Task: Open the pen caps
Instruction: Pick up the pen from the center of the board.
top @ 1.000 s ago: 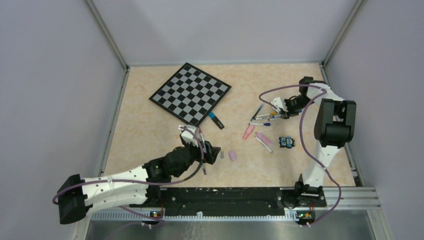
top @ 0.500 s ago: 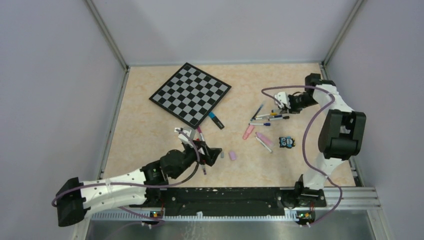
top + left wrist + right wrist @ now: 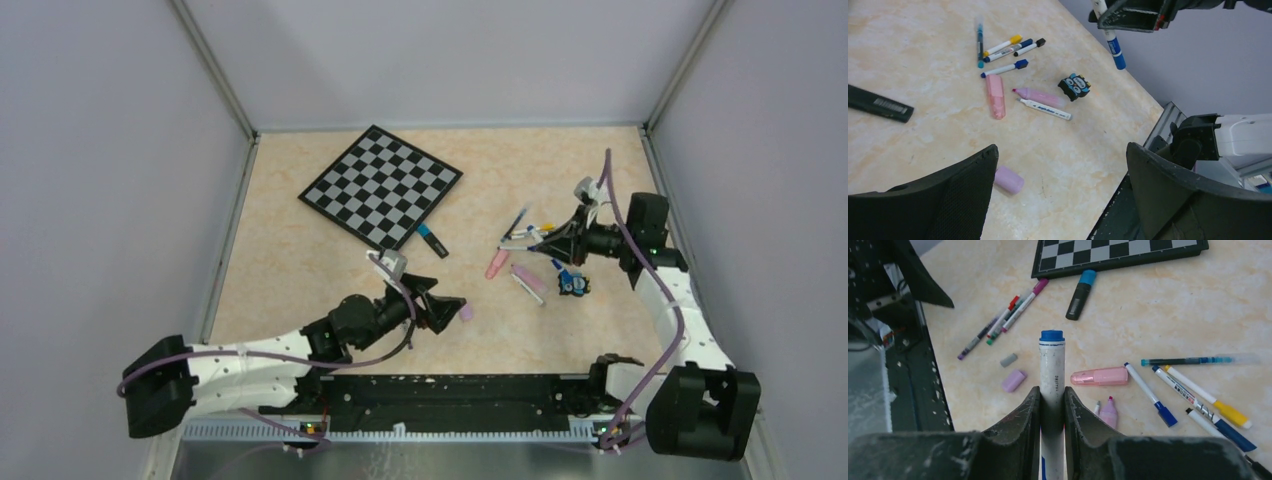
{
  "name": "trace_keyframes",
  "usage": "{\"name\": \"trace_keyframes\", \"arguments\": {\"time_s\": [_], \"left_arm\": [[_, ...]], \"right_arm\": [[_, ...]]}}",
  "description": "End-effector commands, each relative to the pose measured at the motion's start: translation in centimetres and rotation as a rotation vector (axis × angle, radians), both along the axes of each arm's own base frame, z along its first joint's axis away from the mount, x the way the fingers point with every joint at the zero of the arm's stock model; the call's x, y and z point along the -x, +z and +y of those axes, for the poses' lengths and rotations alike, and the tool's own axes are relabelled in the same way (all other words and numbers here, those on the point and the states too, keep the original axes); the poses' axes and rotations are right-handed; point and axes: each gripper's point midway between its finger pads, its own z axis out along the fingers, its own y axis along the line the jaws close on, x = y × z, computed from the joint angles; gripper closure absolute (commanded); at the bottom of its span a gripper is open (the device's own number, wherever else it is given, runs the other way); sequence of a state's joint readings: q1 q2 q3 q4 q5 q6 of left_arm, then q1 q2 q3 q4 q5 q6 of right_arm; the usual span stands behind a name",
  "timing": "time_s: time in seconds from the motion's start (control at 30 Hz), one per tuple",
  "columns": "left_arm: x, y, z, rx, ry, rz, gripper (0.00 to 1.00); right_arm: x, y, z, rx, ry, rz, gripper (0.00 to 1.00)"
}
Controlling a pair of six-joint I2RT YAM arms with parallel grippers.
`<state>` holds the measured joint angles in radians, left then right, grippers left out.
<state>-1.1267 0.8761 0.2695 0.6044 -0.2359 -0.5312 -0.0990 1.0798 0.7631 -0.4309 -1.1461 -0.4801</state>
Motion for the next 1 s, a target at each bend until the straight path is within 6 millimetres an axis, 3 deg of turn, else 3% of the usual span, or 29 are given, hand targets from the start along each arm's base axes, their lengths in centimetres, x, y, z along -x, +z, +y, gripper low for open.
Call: {"name": "trace_keyframes", "arguments": {"time_s": [0.0, 0.27, 0.53, 0.77, 0.97], "left_arm": [[0.1, 5.3, -3.2, 0.123, -0.089, -0.083, 0.01], [-1.8, 5.0, -7.8, 0.173, -0.093, -0.002, 0.01], [-4.6, 3.4, -11.9, 0.223, -0.029, 0.138, 0.03], [-5.4, 2.0, -15.5, 0.248, -0.047, 0.301, 0.14], [-4.4, 1.2, -18.0, 0.262, -0.145, 0.364, 0.28]], "right_arm": [[-2.4, 4.3, 0.8, -0.265, -0.174, 0.166, 1.0], [-3.5, 2.0, 0.5, -0.486, -0.387, 0.443, 1.0], [-3.0, 0.7, 1.0, -0.549, -0.392, 0.544, 1.0], [-2.7, 0.6, 1.9, -0.541, -0.363, 0.55, 1.0], [-2.6, 0.5, 2.0, -0.539, -0.36, 0.552, 1.0]]}}
